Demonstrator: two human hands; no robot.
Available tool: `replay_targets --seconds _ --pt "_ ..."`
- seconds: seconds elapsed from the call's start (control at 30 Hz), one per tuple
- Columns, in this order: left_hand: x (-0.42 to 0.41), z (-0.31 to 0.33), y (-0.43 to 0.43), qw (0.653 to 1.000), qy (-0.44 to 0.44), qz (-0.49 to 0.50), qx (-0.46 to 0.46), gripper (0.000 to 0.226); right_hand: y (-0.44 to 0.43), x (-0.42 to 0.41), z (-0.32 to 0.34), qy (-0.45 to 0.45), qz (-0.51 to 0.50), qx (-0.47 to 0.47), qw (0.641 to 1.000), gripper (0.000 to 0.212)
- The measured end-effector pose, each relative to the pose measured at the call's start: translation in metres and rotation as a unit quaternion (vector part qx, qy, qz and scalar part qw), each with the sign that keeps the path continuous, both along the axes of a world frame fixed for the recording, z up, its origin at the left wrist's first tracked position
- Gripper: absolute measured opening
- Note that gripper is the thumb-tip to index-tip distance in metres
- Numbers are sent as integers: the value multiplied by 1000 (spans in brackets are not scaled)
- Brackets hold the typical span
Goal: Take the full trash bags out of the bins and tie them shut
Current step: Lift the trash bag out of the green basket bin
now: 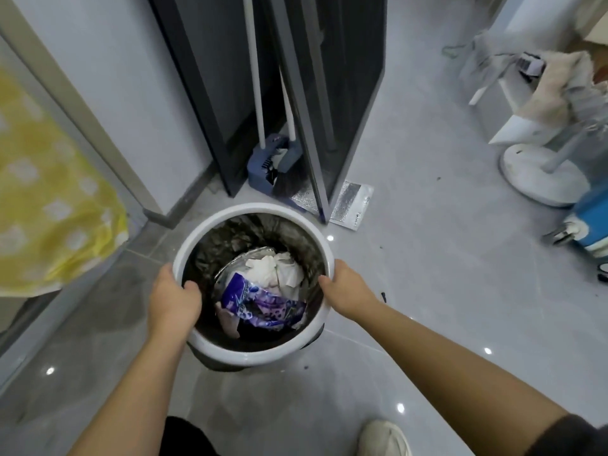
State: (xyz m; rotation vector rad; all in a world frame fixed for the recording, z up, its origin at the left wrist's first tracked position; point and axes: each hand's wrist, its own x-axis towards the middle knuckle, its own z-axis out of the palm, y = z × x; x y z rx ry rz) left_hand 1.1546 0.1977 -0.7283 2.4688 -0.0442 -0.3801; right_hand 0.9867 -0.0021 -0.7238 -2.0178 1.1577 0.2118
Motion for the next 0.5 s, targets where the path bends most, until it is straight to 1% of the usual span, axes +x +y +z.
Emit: replay_targets --seconds 0.07,0.13,0.3,0.4,0.5 --pt "6 4 -2 1000 -4 -7 -4 44 6 5 -2 -9 -35 15 999 32" --pt "4 10 0 1000 -15 -13 -12 46 12 6 1 -12 -52 9 999 31" --pt "-1 10 12 998 -24 -20 -47 49 19 10 9 -54 -73 -9 996 29" --pt "5 14 14 997 -26 -10 -76 50 23 17 12 -89 -78 -24 993 30" --pt "8 21 18 993 -36 2 -111 52 27 24 17 -103 -76 -27 991 31"
